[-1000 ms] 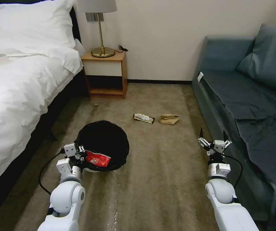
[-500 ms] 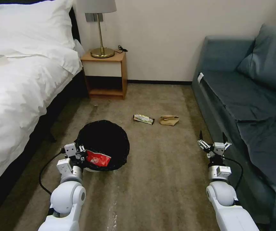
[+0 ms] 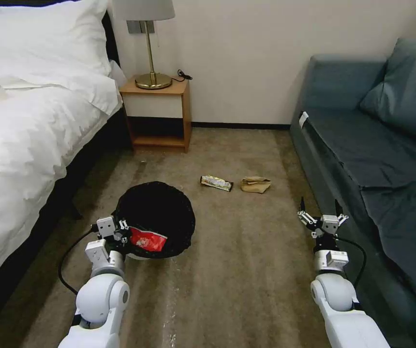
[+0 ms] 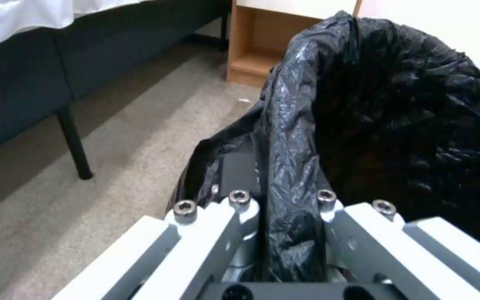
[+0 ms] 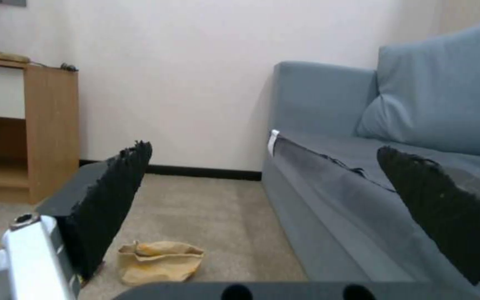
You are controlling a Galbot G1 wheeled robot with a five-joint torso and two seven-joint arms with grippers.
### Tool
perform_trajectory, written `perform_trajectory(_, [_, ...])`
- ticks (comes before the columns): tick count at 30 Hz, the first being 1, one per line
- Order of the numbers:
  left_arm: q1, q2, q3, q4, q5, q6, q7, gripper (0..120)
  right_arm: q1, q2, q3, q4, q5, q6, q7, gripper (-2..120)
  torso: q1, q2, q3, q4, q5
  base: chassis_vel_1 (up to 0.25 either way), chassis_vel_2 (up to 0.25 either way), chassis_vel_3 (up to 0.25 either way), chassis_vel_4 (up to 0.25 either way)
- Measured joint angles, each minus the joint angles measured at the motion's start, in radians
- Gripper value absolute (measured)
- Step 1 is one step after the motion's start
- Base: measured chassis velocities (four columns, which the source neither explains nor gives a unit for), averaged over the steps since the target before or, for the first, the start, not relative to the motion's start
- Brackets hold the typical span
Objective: Pick up the trash bin, then pick up the garbage on the floor and place it into the trash bin.
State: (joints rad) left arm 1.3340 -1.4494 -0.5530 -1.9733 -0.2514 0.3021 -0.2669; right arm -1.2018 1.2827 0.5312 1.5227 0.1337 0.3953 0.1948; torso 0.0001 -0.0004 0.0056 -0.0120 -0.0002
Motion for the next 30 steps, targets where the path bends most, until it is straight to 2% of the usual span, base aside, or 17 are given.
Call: perform_trajectory(30, [0.004,-0.004,-0.007,0.003,0.0,-0.006,0.005,4,-0.001,0.001,0.005,-0.006,0.003,0.017,-0.021,100,0.0,0.0,0.0,0.0,0.0,-0.077,0.076,0.074,-0.076])
